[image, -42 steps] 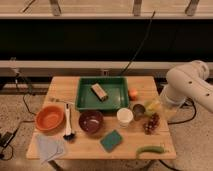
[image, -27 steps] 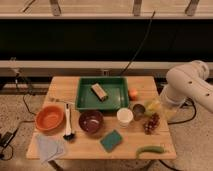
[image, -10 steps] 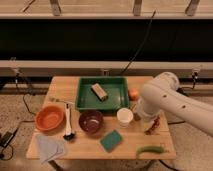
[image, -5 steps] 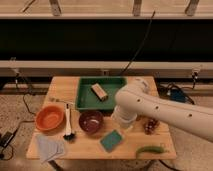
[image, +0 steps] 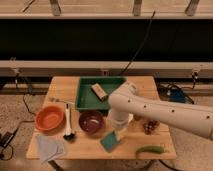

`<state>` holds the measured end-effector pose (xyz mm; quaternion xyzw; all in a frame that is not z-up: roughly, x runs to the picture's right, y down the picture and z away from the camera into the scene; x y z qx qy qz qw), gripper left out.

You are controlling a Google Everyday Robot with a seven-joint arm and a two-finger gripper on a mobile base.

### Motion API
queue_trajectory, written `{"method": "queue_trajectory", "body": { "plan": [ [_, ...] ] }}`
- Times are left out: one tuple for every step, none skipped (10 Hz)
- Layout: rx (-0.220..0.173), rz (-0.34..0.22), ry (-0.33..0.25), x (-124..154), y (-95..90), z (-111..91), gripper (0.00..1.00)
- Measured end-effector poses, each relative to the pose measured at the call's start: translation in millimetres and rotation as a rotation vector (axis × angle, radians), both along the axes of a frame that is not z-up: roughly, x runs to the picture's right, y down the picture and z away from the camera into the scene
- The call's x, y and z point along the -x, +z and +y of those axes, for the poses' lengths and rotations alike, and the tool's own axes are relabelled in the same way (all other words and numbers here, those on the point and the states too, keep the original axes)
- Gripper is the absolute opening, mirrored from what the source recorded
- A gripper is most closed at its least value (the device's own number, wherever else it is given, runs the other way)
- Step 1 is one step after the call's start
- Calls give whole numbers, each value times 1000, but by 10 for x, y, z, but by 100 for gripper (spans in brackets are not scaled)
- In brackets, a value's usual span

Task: Wipe purple bowl with sponge

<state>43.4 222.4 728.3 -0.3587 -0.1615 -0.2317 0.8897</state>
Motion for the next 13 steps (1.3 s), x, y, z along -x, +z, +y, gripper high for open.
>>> {"method": "queue_trajectory", "body": {
  "plan": [
    [11,5,-7,-7,88,72,65],
    [13,5,-9,3,142,107,65],
    [13,6,-11,1,195,138,65],
    [12,8,-11,-6,245,168,65],
    [11,9,-11,-10,279,196,65],
    [11,13,-11,-20,304,219,65],
    [11,18,-14,-33,347,257,65],
    [5,17,-13,-33,373,279,65],
    [2,18,-13,-54,395,309,65],
    [-1,17,-4,-78,416,340,65],
    [-6,9,6,-79,441,372,65],
    [-15,-4,25,-78,450,397,65],
    [-28,-8,37,-105,463,413,65]
  ]
}}
